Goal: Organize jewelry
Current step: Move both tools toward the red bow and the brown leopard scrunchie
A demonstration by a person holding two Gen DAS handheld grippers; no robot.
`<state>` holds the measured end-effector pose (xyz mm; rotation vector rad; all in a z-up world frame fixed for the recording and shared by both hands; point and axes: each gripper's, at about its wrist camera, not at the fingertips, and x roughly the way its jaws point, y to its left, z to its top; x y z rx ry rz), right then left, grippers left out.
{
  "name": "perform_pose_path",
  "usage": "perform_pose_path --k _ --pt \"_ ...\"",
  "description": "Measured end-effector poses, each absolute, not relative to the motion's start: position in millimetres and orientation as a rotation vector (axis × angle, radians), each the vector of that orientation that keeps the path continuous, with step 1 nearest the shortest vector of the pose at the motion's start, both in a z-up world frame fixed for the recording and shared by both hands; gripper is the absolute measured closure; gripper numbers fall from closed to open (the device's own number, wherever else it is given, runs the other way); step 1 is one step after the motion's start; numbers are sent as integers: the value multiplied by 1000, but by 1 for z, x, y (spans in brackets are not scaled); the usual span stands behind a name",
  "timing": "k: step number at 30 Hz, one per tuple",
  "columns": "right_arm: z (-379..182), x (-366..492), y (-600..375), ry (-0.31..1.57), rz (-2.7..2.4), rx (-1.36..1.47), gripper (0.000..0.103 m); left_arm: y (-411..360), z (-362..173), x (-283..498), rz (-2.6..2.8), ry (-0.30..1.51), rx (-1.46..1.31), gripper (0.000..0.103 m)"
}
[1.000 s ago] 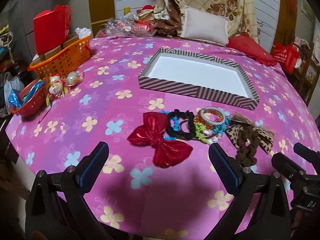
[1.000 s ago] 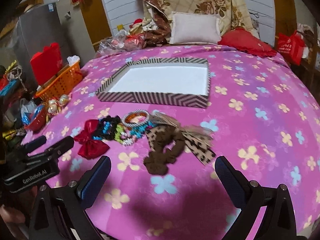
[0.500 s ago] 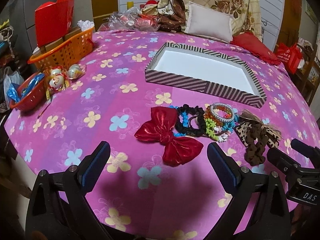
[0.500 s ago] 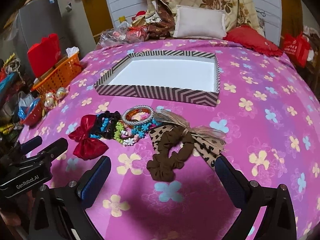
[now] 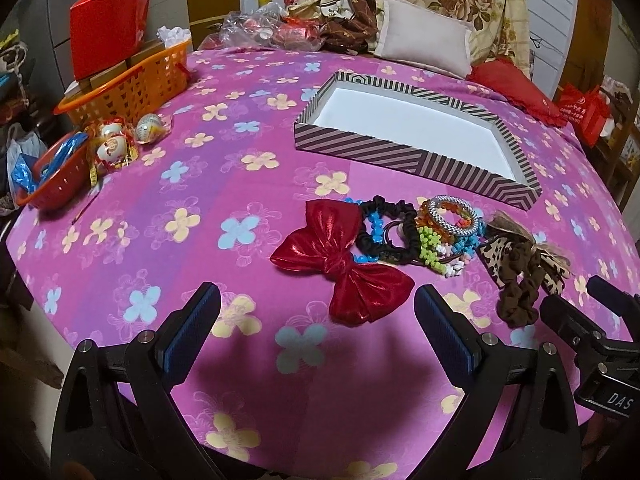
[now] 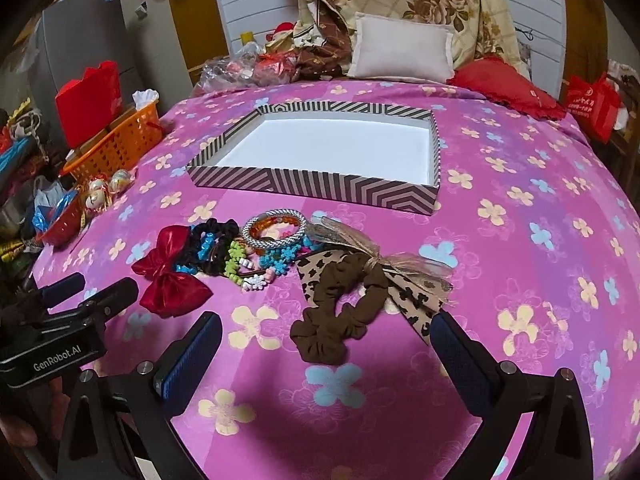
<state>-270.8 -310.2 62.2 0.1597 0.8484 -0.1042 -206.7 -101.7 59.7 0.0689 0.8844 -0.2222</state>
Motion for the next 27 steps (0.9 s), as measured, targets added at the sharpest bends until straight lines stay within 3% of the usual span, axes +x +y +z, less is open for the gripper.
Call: perform_pose_path --k 27 --pt "57 -268 -308 848 -131 115 0 -104 51 -205 -239 925 58 5"
